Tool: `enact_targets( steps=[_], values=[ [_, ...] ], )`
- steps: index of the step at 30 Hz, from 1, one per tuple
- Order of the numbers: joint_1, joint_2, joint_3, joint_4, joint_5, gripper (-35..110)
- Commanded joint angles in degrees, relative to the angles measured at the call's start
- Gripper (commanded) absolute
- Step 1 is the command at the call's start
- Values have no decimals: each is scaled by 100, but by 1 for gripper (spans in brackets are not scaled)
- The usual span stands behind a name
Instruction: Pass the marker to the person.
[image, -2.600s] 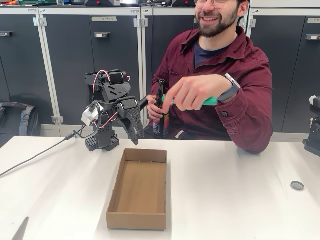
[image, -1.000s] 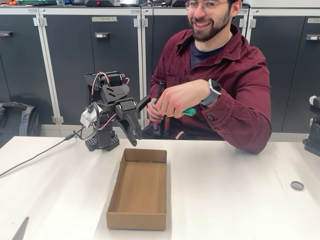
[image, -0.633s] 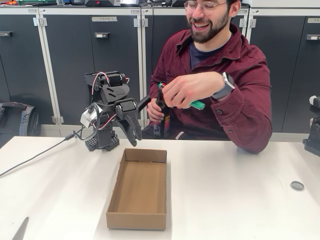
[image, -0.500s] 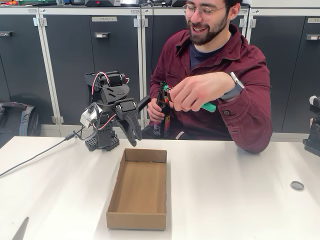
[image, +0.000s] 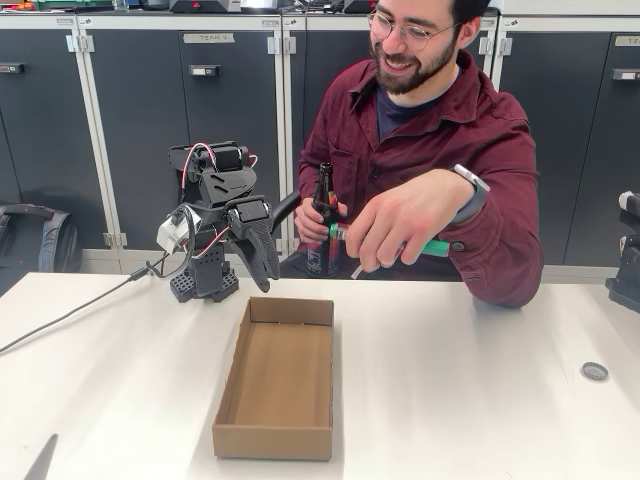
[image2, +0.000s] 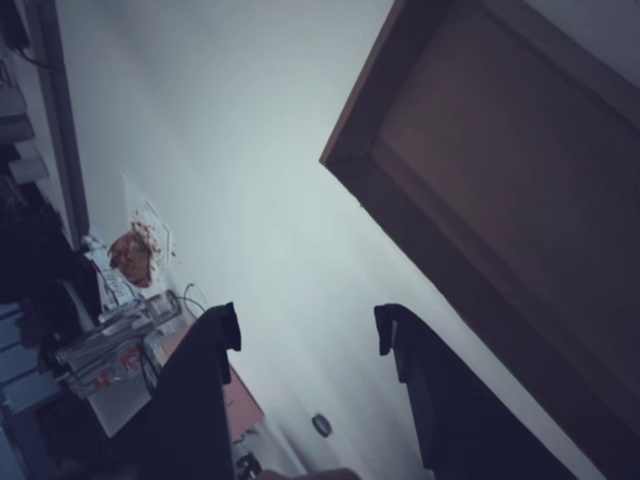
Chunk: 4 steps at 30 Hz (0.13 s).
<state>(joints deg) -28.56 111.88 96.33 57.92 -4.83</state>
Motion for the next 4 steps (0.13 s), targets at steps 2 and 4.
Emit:
enact_targets(
  steps=[2, 4],
  values=[
    [-9, 88, -281, -35, -70, 30],
    [-9, 79, -308, -26, -79, 30]
  ],
)
